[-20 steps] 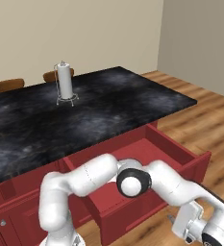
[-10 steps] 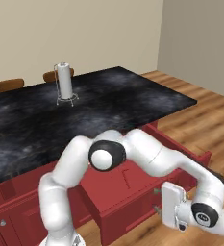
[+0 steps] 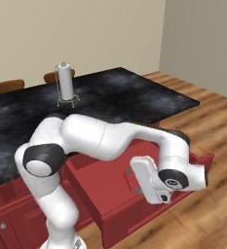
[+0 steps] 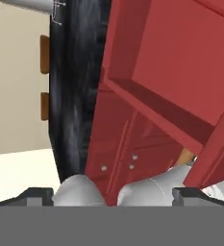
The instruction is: Take a straw from the drawer in front and place it inside the glass cup on the dining counter.
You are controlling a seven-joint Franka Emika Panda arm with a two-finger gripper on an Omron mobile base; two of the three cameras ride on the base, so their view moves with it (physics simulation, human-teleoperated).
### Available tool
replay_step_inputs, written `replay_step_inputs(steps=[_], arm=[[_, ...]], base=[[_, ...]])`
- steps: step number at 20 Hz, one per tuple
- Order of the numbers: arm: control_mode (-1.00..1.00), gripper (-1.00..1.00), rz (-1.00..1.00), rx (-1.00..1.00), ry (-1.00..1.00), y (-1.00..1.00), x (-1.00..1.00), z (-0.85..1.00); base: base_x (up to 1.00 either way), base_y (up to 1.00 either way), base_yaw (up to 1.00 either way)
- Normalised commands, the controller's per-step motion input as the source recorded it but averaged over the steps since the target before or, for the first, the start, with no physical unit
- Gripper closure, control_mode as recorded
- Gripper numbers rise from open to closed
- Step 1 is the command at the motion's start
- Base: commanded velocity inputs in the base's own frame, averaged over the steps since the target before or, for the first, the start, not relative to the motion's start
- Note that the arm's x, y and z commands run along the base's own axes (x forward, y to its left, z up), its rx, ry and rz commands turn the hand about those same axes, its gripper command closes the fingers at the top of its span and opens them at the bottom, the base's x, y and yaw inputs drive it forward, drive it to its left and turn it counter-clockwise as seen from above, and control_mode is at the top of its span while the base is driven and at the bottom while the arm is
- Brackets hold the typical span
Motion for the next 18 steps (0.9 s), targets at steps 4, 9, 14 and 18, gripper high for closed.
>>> replay_step_inputs(steps=[4, 9, 14, 18], arm=[[-1.0, -1.0, 0.35, -0.3, 0.0, 0.33, 0.09, -0.1], [-1.0, -1.0, 0.35, -0.33, 0.01, 0.26, 0.42, -0.23], [-1.0, -1.0, 0.29, -0.21, -0.01, 0.09, 0.45, 0.05], [-1.0, -1.0, 0.21, -0.25, 0.0, 0.29, 0.23, -0.26]], base=[[0.0, 0.0, 0.0], [0.0, 0.0, 0.0], [0.0, 0.0, 0.0], [0.0, 0.0, 0.0]])
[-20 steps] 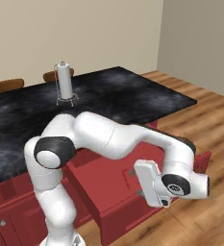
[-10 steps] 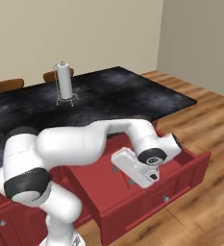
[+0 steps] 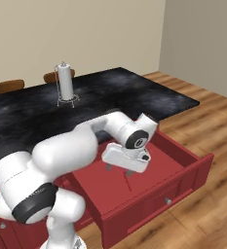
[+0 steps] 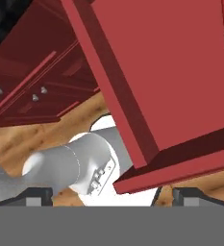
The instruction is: Take a straw from the drawer in front and place it inside the glass cup on the dining counter.
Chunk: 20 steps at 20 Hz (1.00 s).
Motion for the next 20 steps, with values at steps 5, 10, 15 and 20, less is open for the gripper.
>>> replay_step_inputs(steps=[5, 10, 15, 20], arm=[[-1.0, -1.0, 0.16, -0.28, -0.01, 0.4, 0.0, -0.42], [-1.0, -1.0, 0.06, -0.17, -0.02, 0.15, 0.17, -0.28], [-1.0, -1.0, 0.0, -0.14, -0.01, 0.0, 0.43, -0.18], [-1.0, -1.0, 0.0, -0.1, 0.0, 0.0, 0.42, -0.28]], base=[[0.0, 0.0, 0.0], [0.0, 0.0, 0.0], [0.0, 0.0, 0.0], [0.0, 0.0, 0.0]])
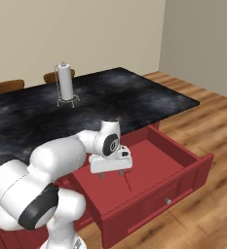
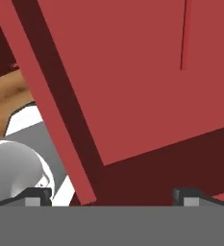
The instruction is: Take a straw from the drawer in front and place it inside the glass cup on the dining counter.
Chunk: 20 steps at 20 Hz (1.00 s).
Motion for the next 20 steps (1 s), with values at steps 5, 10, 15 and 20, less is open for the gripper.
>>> replay_step_inputs(steps=[5, 10, 15, 20], arm=[[-1.0, -1.0, 0.0, -0.01, -0.01, 0.0, 0.31, -0.26], [-1.0, -1.0, 0.0, 0.0, -0.01, 0.0, 0.37, -0.32], [-1.0, -1.0, 0.0, 0.0, 0.0, 0.0, 0.42, -0.43], [-1.0, -1.0, 0.0, 0.0, -0.03, -0.03, 0.26, -0.35]], base=[[0.0, 0.0, 0.0], [0.0, 0.0, 0.0], [0.0, 0.0, 0.0], [0.0, 0.0, 0.0]])
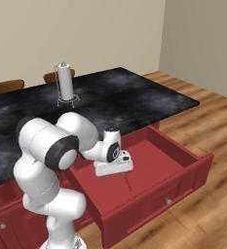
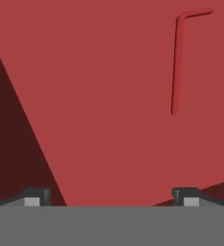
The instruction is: Take a straw from the drawer in front and place it inside the glass cup on the dining counter.
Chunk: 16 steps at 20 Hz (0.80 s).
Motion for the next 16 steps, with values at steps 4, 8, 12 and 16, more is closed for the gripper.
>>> replay_step_inputs(steps=[4, 8, 12, 16], arm=[[-1.0, -1.0, 0.0, 0.0, -0.05, -0.03, 0.25, -0.15], [-1.0, -1.0, 0.0, 0.0, -0.08, -0.01, 0.33, -0.11], [-1.0, -1.0, 0.0, -0.01, -0.07, 0.0, 0.57, -0.15], [-1.0, -1.0, 0.0, 0.0, -0.04, -0.04, 0.49, -0.24]], base=[[0.0, 0.0, 0.0], [0.0, 0.0, 0.0], [0.0, 0.0, 0.0], [0.0, 0.0, 0.0]])
